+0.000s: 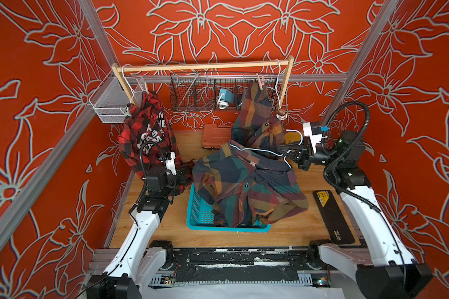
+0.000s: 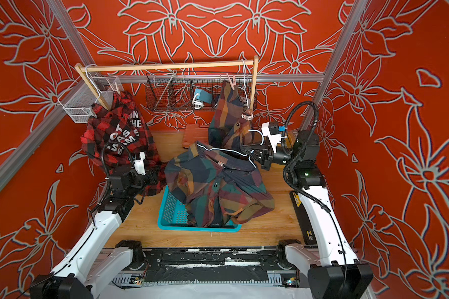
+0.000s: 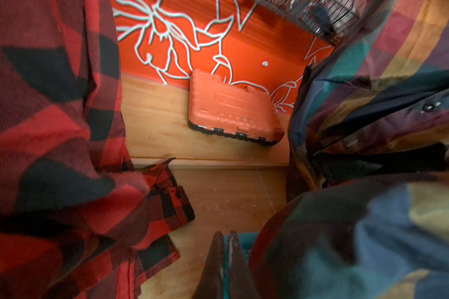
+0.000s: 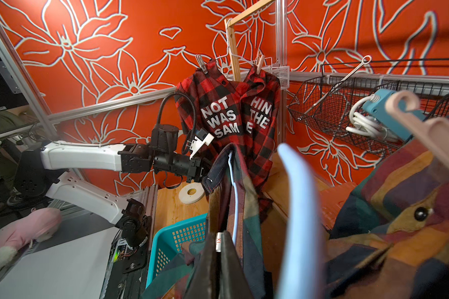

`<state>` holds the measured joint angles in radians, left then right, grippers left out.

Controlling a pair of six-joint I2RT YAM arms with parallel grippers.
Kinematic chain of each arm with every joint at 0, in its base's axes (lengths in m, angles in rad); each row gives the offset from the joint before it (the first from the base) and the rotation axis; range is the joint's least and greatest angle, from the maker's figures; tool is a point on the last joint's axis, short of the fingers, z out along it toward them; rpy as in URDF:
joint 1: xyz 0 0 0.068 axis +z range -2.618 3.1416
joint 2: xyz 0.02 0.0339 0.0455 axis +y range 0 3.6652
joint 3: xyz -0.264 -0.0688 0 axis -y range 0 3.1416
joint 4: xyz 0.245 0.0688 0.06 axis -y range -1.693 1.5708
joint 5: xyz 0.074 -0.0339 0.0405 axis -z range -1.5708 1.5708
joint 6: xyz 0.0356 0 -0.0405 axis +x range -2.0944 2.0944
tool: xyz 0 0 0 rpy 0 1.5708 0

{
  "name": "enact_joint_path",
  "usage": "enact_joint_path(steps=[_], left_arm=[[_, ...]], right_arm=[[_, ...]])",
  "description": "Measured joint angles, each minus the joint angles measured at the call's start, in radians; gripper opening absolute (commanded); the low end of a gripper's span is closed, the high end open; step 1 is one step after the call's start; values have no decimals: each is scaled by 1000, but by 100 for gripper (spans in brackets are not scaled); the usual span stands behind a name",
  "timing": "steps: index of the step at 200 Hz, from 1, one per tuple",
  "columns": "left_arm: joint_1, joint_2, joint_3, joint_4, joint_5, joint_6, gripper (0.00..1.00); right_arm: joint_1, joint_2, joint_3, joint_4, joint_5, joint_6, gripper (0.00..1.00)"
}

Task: Remove the clothespins securing long-sleeve shirts to the hanger
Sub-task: Remove the long-sleeve shirt from the hanger.

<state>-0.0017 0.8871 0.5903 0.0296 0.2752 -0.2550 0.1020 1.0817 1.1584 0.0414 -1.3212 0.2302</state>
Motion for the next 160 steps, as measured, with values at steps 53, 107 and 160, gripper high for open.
enact_joint_path(steps=[53, 107, 160], left_arm=[[0, -11, 25, 51, 199, 32, 69], [-124, 10, 325, -24, 215, 122, 73], [-256, 167, 538, -143, 127, 197, 71]], right_arm=[[44, 14, 4, -77, 0, -68, 0], [118, 55, 13, -195, 106, -147, 0], [213, 66, 23, -274, 186, -207, 0]])
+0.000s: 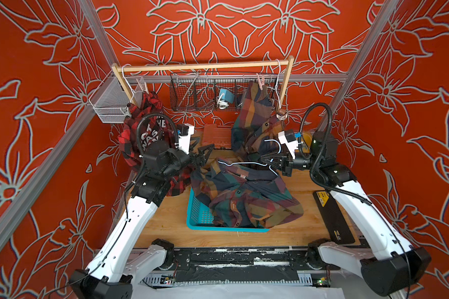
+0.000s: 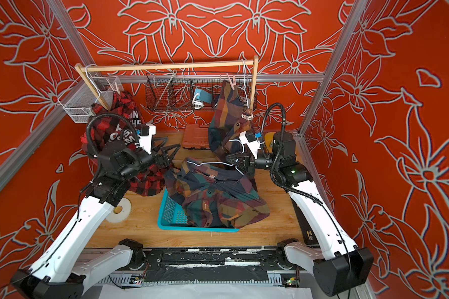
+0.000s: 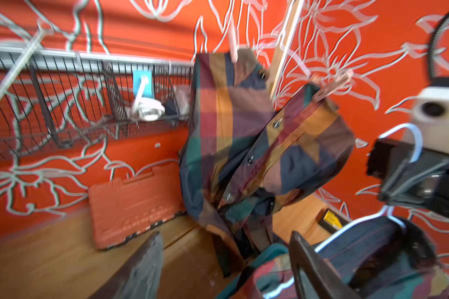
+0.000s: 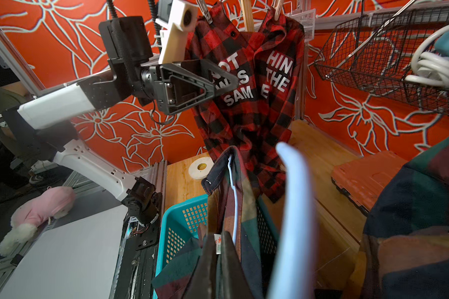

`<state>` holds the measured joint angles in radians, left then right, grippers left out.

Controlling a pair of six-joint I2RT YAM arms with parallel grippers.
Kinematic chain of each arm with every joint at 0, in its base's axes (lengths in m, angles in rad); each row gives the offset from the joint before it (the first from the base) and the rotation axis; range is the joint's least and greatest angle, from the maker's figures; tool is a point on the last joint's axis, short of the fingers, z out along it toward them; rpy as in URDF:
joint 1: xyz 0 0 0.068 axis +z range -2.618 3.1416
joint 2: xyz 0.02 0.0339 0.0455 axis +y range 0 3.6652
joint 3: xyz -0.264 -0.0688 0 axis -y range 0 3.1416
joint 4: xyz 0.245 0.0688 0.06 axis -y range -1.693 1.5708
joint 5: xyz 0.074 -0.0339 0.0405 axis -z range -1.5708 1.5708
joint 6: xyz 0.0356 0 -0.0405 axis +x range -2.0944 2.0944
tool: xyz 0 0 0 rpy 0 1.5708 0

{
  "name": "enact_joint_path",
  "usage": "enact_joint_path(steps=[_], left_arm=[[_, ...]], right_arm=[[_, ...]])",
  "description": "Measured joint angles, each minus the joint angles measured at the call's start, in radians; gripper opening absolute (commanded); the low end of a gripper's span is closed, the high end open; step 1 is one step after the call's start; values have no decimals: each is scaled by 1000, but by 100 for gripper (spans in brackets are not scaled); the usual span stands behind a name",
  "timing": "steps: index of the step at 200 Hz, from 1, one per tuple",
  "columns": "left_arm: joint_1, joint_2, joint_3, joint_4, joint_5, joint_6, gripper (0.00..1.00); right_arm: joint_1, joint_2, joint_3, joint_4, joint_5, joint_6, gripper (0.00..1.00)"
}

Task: Remove the clothespins securing long-sleeve shirts to the hanger
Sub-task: Remove the long-sleeve shirt from the hanger.

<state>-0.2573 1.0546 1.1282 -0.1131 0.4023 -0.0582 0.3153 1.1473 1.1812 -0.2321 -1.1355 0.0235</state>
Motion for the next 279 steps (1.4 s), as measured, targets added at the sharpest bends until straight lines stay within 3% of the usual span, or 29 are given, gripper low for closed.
enact_joint_path(steps=[48, 121, 178, 250, 279], left_arm=[[-85, 139, 80, -177, -116, 57, 65], [-143, 170, 166, -317, -219, 127, 63], [-151, 196, 177, -417, -248, 137, 59], [-155, 217, 173, -418, -236, 132, 57], [-155, 216, 171, -419, -229, 132, 51]], right_arm=[[15, -1, 3, -30, 54, -23, 0], [26, -1, 3, -50, 70, -42, 0], [27, -2, 3, -54, 82, -48, 0], [40, -2, 3, -70, 85, -62, 0], [41, -2, 3, -75, 89, -63, 0]])
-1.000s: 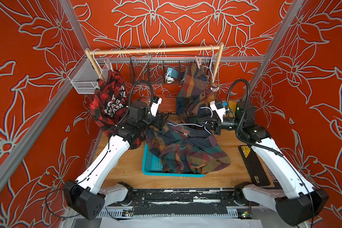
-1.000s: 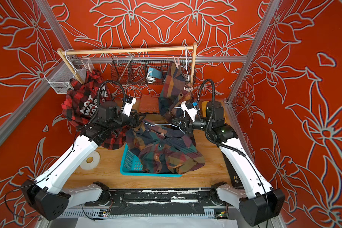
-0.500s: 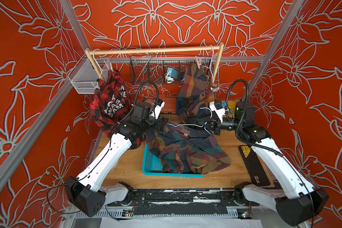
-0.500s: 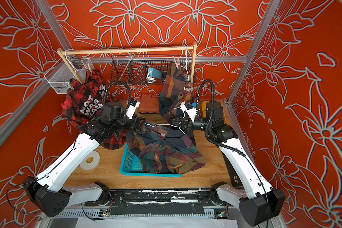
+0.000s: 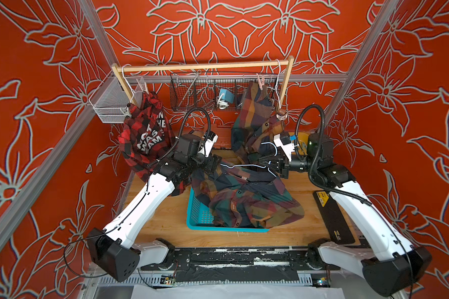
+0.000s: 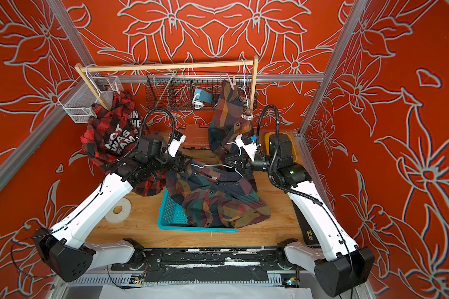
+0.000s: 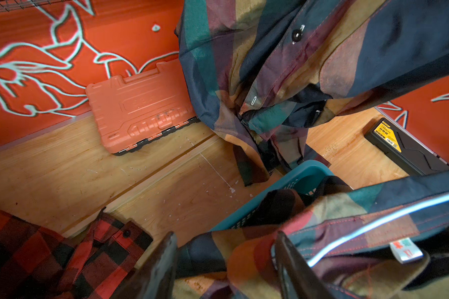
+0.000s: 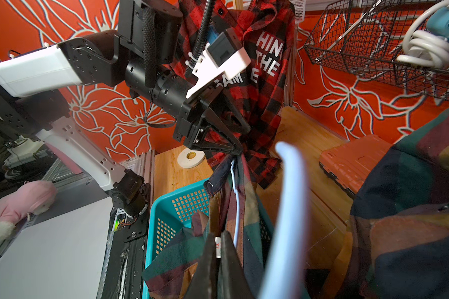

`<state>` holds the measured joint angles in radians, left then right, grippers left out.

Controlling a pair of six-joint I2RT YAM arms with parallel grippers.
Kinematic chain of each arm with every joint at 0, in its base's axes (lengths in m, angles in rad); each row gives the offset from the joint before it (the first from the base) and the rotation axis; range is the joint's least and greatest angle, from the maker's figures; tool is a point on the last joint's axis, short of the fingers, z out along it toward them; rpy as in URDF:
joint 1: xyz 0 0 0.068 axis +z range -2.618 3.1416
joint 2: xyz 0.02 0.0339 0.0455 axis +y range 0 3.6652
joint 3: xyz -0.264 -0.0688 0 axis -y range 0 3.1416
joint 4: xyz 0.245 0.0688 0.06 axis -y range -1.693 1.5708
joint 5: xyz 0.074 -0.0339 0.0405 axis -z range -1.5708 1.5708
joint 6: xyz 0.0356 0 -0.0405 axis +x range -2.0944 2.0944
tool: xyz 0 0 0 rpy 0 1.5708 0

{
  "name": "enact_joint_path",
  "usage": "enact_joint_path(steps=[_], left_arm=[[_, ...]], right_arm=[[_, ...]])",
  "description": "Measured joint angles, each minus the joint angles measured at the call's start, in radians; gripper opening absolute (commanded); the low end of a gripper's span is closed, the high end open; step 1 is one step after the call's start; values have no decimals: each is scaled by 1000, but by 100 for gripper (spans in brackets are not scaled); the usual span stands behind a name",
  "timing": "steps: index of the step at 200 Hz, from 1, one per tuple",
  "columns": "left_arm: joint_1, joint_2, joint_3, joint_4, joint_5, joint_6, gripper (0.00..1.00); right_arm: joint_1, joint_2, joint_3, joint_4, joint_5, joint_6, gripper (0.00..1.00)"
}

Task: Remove the clothespins securing long-sleeve shirts to the hanger
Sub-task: Remove the long-sleeve shirt from the hanger.

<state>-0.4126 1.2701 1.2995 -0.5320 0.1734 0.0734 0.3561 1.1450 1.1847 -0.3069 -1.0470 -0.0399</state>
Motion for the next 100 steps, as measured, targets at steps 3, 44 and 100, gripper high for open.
enact_joint_path(steps=[3, 44, 100], left_arm=[[0, 0, -1, 1, 1, -1, 50], [-1, -7, -57, 4, 13, -3, 15], [-2, -29, -103, 3, 16, -10, 0]], right_arm=[[0, 0, 0, 0, 0, 0, 0], [3, -1, 0, -1, 3, 0, 0], [4, -20, 0, 2, 2, 0, 0]])
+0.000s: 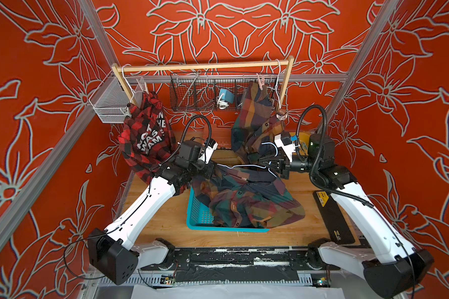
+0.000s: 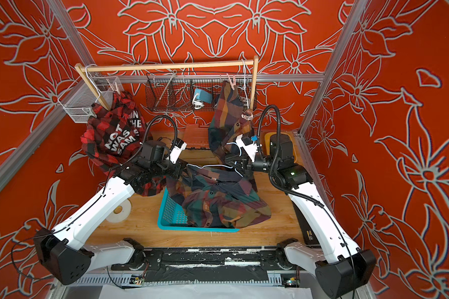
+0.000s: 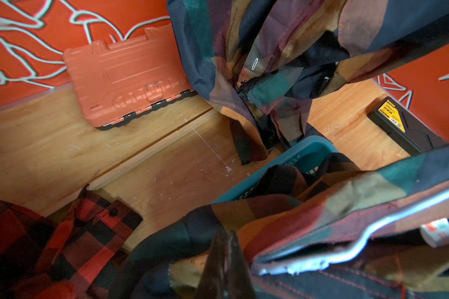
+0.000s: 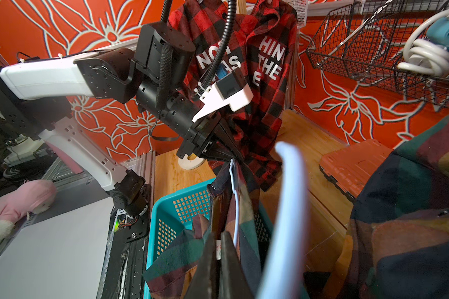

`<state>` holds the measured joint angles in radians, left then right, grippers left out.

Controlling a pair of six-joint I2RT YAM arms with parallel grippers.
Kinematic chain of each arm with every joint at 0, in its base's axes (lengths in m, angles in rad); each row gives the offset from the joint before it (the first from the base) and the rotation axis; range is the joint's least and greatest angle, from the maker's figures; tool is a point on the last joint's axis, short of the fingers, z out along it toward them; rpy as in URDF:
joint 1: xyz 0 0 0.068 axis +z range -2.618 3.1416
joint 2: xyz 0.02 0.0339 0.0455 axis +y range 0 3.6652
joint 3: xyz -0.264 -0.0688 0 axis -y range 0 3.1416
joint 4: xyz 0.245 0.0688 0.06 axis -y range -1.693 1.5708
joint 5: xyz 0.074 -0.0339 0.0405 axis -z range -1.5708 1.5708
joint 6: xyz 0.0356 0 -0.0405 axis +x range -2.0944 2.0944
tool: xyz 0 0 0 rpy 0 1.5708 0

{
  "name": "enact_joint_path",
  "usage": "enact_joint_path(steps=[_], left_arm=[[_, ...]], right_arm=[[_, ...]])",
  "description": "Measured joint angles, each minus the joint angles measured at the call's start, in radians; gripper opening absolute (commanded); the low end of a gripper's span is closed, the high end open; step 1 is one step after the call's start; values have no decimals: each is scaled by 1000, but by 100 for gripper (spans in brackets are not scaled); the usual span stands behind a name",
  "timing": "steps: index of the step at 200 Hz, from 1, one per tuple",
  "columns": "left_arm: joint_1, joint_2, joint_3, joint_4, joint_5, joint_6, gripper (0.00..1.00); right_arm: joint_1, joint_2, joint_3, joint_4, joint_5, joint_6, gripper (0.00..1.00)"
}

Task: Remove the clothespins securing long-sleeve shirts to the hanger
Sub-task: Remove the long-sleeve shirt from the hanger.

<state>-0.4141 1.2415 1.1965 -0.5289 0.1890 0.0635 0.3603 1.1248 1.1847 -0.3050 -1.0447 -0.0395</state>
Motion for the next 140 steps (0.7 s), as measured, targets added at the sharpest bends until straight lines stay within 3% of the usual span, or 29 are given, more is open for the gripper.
enact_joint_path(steps=[37, 81, 94, 117, 125, 140], left_arm=[[0, -10, -37, 29, 3, 0, 0], [0, -37, -206, 60, 11, -23, 0], [0, -59, -246, 61, 11, -31, 14], [0, -128, -269, 77, 18, -34, 67], [0, -161, -271, 95, 24, -34, 73], [0, -229, -277, 143, 49, -33, 76]], right_arm=[[0, -3, 0, 9, -1, 1, 0], [0, -11, 0, 39, -2, 20, 0], [0, -13, 0, 45, 0, 26, 0], [0, -13, -9, 66, 1, 37, 0], [0, -13, -14, 74, 0, 43, 0], [0, -13, -22, 90, 0, 55, 0]])
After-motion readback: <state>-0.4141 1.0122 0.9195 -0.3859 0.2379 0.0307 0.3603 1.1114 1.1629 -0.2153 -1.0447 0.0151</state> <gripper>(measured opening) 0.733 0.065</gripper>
